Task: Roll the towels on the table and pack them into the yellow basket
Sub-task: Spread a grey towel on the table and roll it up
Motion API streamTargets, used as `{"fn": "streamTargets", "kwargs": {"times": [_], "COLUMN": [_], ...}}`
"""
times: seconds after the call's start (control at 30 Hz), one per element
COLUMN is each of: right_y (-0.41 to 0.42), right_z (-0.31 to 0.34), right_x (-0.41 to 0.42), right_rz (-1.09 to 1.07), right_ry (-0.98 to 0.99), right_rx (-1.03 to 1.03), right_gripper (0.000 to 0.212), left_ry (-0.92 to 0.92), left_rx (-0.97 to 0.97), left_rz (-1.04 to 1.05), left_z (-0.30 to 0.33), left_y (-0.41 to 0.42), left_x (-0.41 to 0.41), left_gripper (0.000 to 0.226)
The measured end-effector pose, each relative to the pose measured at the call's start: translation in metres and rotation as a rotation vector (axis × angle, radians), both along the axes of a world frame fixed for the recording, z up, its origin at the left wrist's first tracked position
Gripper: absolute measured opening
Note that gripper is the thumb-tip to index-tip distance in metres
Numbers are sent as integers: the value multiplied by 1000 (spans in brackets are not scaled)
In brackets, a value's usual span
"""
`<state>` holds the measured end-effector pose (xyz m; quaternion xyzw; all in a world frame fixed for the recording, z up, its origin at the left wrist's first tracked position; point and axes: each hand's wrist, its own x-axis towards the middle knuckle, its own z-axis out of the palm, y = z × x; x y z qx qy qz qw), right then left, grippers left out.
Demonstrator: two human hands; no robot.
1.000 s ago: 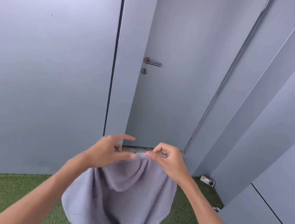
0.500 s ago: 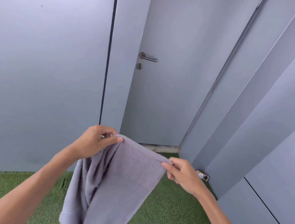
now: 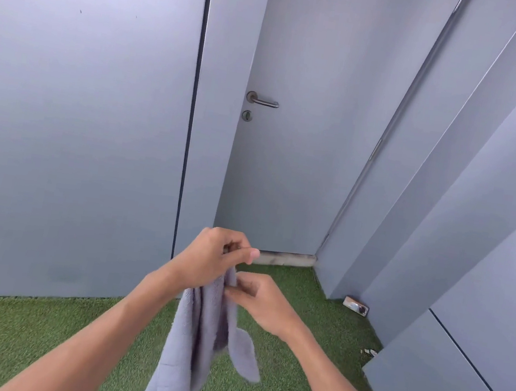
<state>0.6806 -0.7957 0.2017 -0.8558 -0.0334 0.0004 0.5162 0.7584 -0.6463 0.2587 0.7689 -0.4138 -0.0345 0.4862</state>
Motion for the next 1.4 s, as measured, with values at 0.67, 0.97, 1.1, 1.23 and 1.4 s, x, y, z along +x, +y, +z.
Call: {"fn": "streamTargets", "kwargs": {"times": [0.67,0.97,1.1,1.23,1.4], "right_y": [-92,-87,-75,-59,-36], "right_z": [-39,-25,-15,13,47], "right_x": [-45,-38,-33,-33,-29], "right_rz": [-349,-500,-617,-496,-68], "right_ry": [-56,-117,-165,-196,-66], "right_rx": [-221,-288,-204,-184,-115], "right_gripper": [23,24,28,18,33], "left_ry": [-21,9,24,53,59], "left_rx": [126,43,27,27,-106], "left_rz": [431,302,231,191,20], "left_z": [5,4,5,-5,-15], "left_y": [55,37,24,10,-7], "left_x": [38,27,18,6,-16], "left_gripper": [16,20,22,23,21]}}
